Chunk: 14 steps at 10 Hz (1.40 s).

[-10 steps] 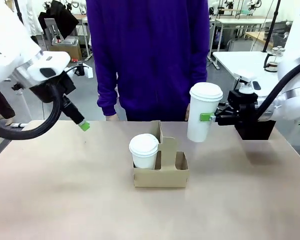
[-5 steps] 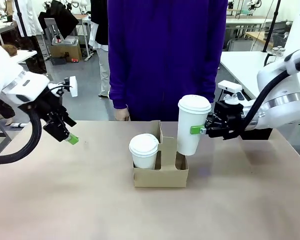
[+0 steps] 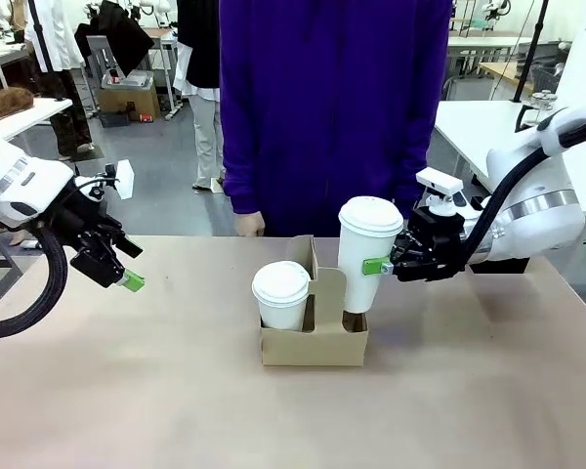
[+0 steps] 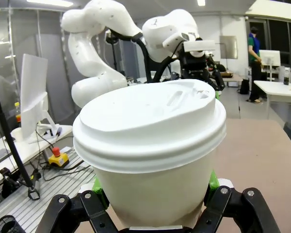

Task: Pour a drink into a cup and package it in a carrier.
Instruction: Insert the held 600 ml Paper Cup into the Cup Carrier.

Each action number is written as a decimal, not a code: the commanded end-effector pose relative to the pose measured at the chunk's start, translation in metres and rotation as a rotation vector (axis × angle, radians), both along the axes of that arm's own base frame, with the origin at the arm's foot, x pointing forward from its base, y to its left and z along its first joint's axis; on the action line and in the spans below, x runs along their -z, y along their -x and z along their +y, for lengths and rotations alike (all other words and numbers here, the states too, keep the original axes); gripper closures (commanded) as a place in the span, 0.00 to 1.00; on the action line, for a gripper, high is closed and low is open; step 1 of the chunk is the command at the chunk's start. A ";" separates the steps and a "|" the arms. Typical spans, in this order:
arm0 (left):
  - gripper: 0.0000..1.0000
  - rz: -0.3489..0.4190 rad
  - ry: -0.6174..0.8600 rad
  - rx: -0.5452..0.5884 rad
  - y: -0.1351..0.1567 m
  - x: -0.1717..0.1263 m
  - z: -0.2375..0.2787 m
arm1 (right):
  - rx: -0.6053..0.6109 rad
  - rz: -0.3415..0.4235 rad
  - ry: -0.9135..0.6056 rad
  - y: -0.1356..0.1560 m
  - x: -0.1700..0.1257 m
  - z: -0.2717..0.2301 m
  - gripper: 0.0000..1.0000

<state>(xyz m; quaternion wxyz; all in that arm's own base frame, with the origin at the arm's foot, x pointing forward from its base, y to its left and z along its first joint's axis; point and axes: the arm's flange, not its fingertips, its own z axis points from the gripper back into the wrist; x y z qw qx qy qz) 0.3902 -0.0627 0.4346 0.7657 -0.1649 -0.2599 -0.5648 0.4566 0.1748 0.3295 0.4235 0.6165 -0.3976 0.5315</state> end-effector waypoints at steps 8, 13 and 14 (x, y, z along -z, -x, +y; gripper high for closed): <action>0.00 -0.012 0.005 0.014 0.002 -0.005 -0.002 | -0.073 0.012 -0.008 -0.011 0.045 0.015 0.16; 0.00 -0.012 0.005 0.014 0.002 -0.005 -0.002 | -0.094 -0.005 0.035 -0.014 0.069 0.017 0.16; 0.00 -0.012 0.005 0.014 0.002 -0.005 -0.002 | -0.097 -0.013 0.047 -0.015 0.073 0.019 0.16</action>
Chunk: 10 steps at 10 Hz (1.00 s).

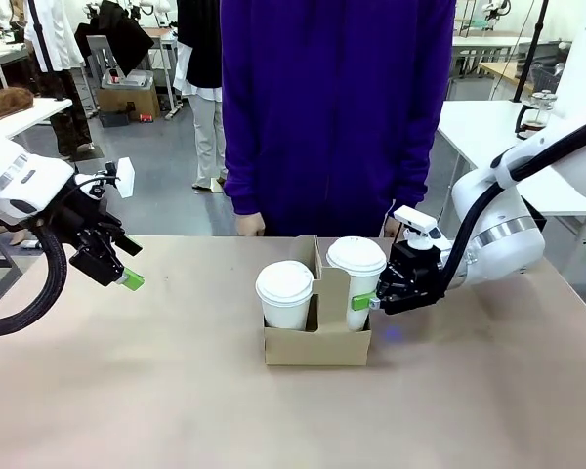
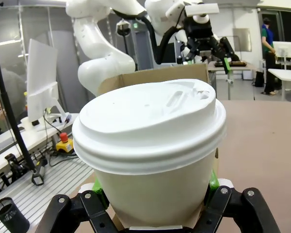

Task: Pour a drink into a cup and package it in a carrier.
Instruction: Insert the held 600 ml Paper Cup into the Cup Carrier.

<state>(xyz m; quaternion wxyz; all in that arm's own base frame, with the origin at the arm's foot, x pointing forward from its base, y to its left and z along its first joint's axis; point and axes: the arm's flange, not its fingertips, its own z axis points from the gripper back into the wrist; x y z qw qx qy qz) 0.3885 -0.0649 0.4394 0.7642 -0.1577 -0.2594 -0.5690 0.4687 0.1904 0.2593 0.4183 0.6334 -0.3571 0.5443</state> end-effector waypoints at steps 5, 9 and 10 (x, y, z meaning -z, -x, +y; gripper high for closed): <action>0.00 -0.002 0.018 0.010 0.000 0.000 0.000 | -0.039 -0.038 0.038 -0.007 0.023 0.002 0.16; 0.00 -0.002 0.018 0.010 0.000 0.000 0.000 | -0.033 -0.116 0.038 -0.007 0.009 -0.006 0.00; 0.00 -0.002 0.018 0.010 0.000 0.000 0.000 | -0.023 -0.148 0.039 -0.007 0.003 -0.011 0.00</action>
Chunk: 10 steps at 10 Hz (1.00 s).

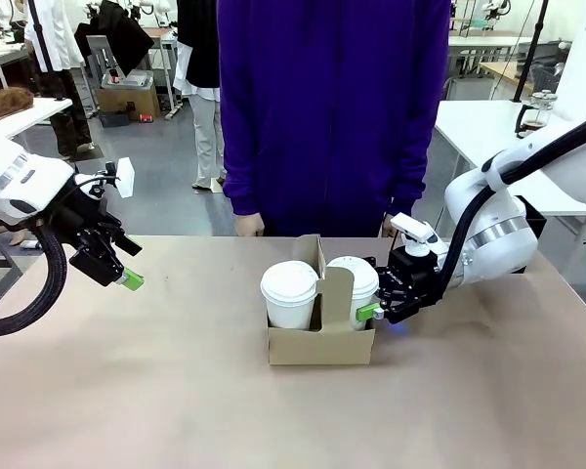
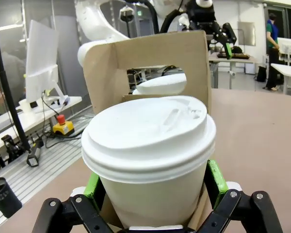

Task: Pour a drink into a cup and package it in a carrier.
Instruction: Insert the held 600 ml Paper Cup into the Cup Carrier.

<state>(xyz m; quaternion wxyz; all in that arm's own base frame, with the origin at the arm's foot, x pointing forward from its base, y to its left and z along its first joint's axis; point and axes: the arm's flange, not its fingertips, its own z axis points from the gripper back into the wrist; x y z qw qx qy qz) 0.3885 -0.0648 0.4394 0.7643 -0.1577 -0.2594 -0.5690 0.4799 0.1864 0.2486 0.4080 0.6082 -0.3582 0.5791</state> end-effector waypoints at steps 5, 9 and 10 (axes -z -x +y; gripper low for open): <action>0.00 -0.002 0.018 0.010 0.000 0.000 0.000 | 0.120 -0.167 0.099 -0.002 -0.039 -0.052 0.00; 0.00 -0.002 0.018 0.010 0.000 0.000 0.000 | 0.567 -0.145 0.352 0.026 -0.107 -0.132 0.00; 0.00 -0.002 0.018 0.010 0.000 0.000 0.000 | 0.666 -0.078 0.414 0.041 -0.126 -0.155 0.00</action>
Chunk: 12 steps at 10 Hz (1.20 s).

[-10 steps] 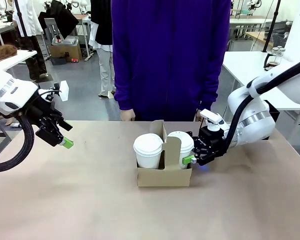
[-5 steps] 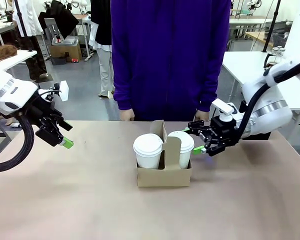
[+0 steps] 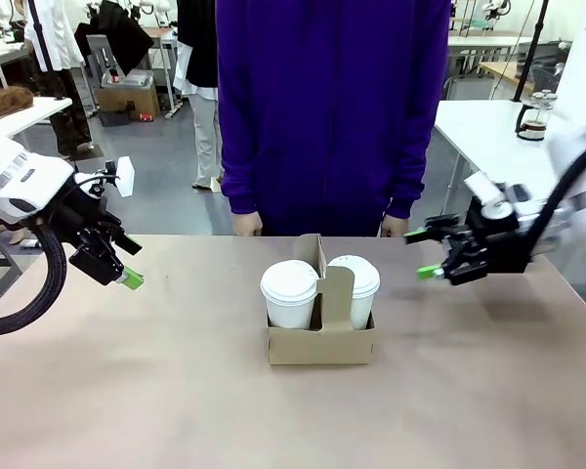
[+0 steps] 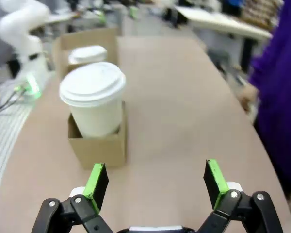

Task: Pour a drink into a cup and package it in a carrier.
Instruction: Insert the held 600 ml Paper Cup into the Cup Carrier.

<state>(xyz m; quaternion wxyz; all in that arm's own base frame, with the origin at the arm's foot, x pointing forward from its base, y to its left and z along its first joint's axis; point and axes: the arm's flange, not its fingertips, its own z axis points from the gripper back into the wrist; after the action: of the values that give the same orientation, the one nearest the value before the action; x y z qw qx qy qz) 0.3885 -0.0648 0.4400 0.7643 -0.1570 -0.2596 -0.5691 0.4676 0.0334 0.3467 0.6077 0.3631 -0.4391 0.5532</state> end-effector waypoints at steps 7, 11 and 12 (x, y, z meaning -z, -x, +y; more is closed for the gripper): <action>0.00 -0.001 0.019 0.010 0.000 0.001 0.000 | 0.642 0.343 0.203 0.074 -0.045 -0.126 0.00; 0.00 -0.001 0.019 0.010 0.000 0.001 0.000 | 0.636 0.319 0.194 0.075 -0.040 -0.132 0.00; 0.00 -0.001 0.019 0.010 0.000 0.001 0.000 | 0.636 0.319 0.194 0.075 -0.040 -0.132 0.00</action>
<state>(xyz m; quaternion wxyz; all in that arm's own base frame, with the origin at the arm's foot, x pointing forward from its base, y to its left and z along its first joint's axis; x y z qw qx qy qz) 0.3885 -0.0646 0.4400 0.7645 -0.1568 -0.2594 -0.5689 0.3937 -0.0976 0.3841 0.8440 0.2331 -0.3707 0.3097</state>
